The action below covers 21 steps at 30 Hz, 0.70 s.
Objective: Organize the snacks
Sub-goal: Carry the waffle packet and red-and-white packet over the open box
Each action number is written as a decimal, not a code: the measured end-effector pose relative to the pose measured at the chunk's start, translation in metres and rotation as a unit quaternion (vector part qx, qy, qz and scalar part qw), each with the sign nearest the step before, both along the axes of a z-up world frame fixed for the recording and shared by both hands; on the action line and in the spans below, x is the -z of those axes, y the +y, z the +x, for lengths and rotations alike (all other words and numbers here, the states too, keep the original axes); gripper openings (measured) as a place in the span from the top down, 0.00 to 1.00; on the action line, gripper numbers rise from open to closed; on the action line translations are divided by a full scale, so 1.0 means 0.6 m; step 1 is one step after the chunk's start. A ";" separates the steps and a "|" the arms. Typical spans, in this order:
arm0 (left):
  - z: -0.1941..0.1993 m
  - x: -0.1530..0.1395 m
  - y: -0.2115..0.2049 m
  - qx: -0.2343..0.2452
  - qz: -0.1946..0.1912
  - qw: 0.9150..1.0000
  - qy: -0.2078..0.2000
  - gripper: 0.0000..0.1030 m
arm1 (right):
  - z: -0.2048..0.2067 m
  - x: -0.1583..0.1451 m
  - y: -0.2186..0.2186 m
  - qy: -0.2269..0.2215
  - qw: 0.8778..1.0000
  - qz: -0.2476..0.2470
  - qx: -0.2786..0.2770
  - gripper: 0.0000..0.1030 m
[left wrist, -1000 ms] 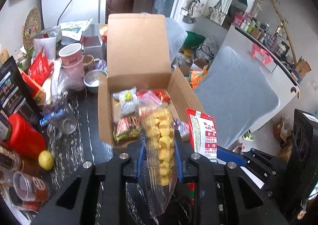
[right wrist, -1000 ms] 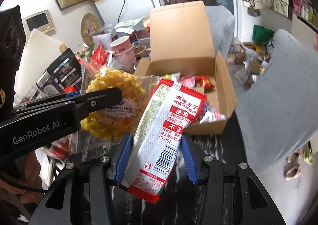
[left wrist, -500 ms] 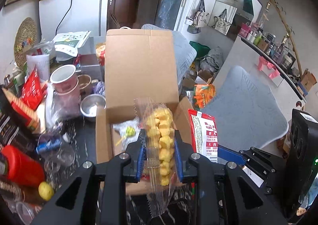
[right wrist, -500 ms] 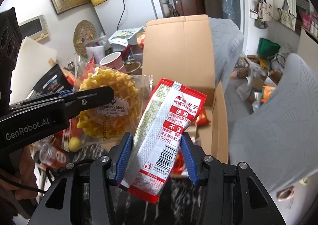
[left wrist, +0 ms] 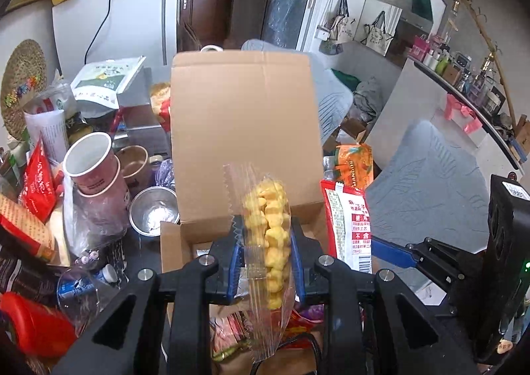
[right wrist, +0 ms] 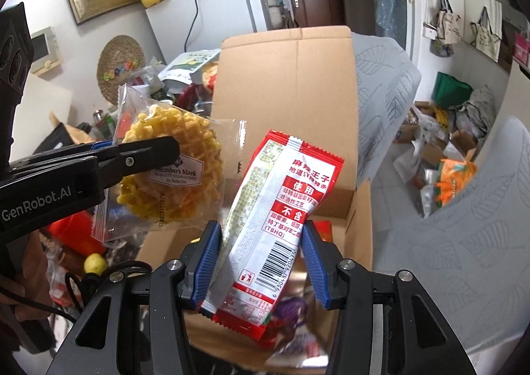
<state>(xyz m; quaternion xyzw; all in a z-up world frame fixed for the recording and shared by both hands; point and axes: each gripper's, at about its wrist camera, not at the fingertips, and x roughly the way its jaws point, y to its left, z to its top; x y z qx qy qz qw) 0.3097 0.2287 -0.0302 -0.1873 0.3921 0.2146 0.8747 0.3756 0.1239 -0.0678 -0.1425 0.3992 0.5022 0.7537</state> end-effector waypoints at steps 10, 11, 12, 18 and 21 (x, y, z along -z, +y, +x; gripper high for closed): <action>0.030 0.087 0.027 0.010 -0.032 0.998 0.049 0.76 | 0.027 0.068 0.052 0.002 0.999 -0.037 -0.012 0.52; 0.029 0.096 0.028 0.009 -0.038 0.998 0.052 0.76 | 0.027 0.074 0.054 0.004 0.999 -0.040 -0.012 0.52; 0.029 0.102 0.027 0.009 -0.040 0.998 0.057 0.76 | 0.026 0.079 0.057 0.005 0.999 -0.043 -0.013 0.52; 0.021 0.132 0.026 0.006 -0.046 0.996 0.073 0.76 | 0.019 0.117 0.058 0.022 0.997 -0.067 -0.018 0.52; 0.023 0.134 0.026 0.008 -0.040 0.996 0.079 0.76 | 0.018 0.130 0.058 0.030 0.996 -0.078 -0.019 0.52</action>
